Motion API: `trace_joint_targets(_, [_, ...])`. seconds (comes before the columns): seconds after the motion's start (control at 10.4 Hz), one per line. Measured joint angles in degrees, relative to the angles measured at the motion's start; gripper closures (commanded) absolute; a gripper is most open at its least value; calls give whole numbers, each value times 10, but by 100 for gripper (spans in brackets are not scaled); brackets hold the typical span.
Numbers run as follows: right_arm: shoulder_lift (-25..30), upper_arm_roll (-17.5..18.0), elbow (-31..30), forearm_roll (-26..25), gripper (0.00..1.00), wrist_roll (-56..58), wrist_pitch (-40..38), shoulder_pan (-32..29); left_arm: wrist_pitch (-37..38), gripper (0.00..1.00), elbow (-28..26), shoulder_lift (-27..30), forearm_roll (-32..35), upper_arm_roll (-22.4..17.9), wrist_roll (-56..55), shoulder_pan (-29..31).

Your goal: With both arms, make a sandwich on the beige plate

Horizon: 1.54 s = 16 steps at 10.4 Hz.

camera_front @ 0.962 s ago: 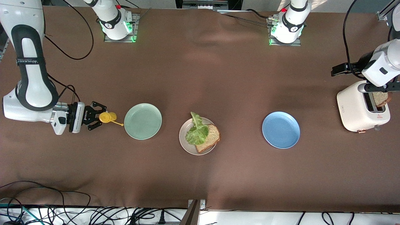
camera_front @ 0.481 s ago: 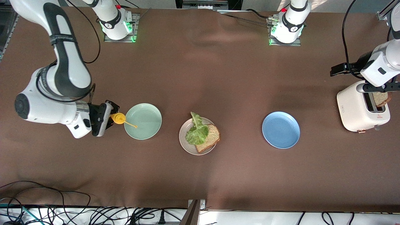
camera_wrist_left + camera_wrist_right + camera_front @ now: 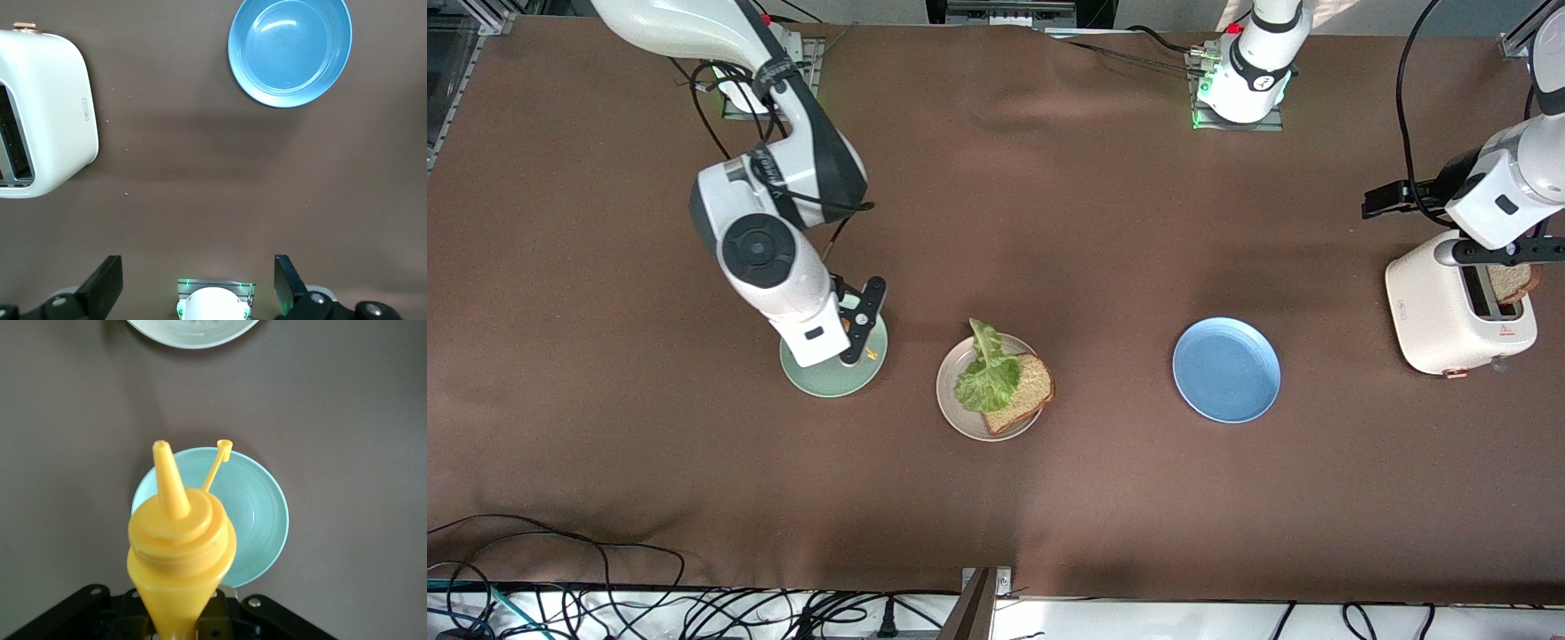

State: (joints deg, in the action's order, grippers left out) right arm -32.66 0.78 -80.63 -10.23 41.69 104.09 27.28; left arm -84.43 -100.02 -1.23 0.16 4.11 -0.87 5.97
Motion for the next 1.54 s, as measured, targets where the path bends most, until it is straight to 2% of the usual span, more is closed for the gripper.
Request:
trace_joint_targets(0.38, [-113,-1,125,-256,100,-64,-127,108,0,0,1,-1,0,-1,0,-2])
trace_joint_targets(0.58, [-166,-1,169,-346,100,-70,-165,152,0,0,2,-2,0,-1,0,-3])
trace_joint_targets(0.67, [-184,-6,187,-371,100,-73,-171,170,0,0,2,-2,0,-1,0,-3])
trace_joint_targets(0.87, [-211,-45,224,-386,100,-80,-172,213,0,0,2,-2,0,-1,0,-3])
trace_joint_targets(1.06, [-224,-69,254,-408,100,-81,-172,240,0,0,2,-2,0,-1,0,-3])
trace_joint_targets(1.25, [-227,-76,261,-437,100,-81,-173,246,0,0,2,-2,3,-1,0,-3])
trace_joint_targets(1.44, [-227,-75,261,-435,100,-81,-174,246,-9,0,2,-2,35,-4,14,1])
trace_joint_targets(1.54, [-226,-75,264,-417,100,-82,-175,245,-22,0,2,-2,58,-8,39,8])
